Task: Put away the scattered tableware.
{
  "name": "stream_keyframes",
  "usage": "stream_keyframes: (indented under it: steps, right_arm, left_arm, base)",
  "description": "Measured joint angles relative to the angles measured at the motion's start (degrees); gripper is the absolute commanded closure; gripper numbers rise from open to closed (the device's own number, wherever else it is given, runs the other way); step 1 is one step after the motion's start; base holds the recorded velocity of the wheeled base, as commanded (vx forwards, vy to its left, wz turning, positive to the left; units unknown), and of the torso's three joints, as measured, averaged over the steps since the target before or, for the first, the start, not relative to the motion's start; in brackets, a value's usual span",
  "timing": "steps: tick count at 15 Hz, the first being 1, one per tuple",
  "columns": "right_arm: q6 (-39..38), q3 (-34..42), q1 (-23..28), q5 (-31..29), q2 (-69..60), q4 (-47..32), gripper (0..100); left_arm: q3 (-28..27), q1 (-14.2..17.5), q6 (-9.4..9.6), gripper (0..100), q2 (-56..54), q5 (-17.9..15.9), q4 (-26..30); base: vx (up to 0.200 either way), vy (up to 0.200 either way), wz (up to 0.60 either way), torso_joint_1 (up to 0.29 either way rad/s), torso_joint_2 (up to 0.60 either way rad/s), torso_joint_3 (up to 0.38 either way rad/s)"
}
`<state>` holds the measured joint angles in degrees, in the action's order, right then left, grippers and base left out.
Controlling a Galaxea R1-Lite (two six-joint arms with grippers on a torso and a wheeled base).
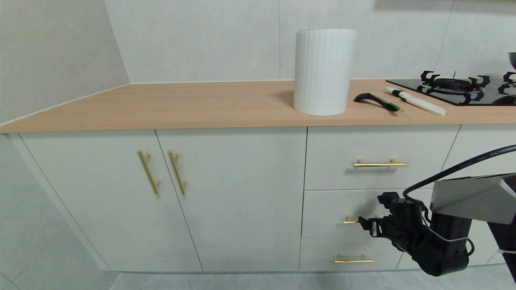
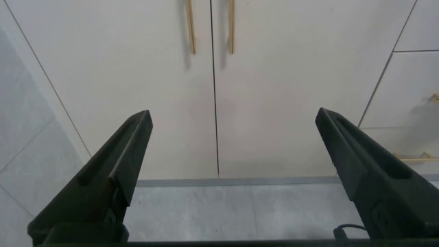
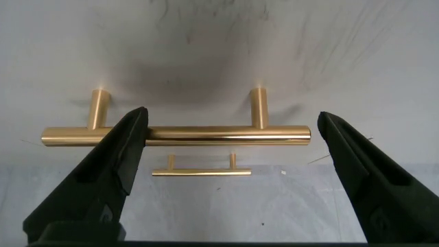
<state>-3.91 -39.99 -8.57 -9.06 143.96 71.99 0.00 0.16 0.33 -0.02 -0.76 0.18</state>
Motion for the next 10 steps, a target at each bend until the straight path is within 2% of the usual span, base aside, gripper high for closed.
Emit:
stream_keyframes:
  steps: [10]
  right_arm:
    - [0.33, 3.85, -0.07, 0.15, -1.71, -0.82, 0]
  left_arm:
    - [0.00, 0.00, 0.00, 0, 0.00, 0.05, 0.00]
  base:
    - [0.000, 0.000, 0.00, 0.000, 0.00, 0.000]
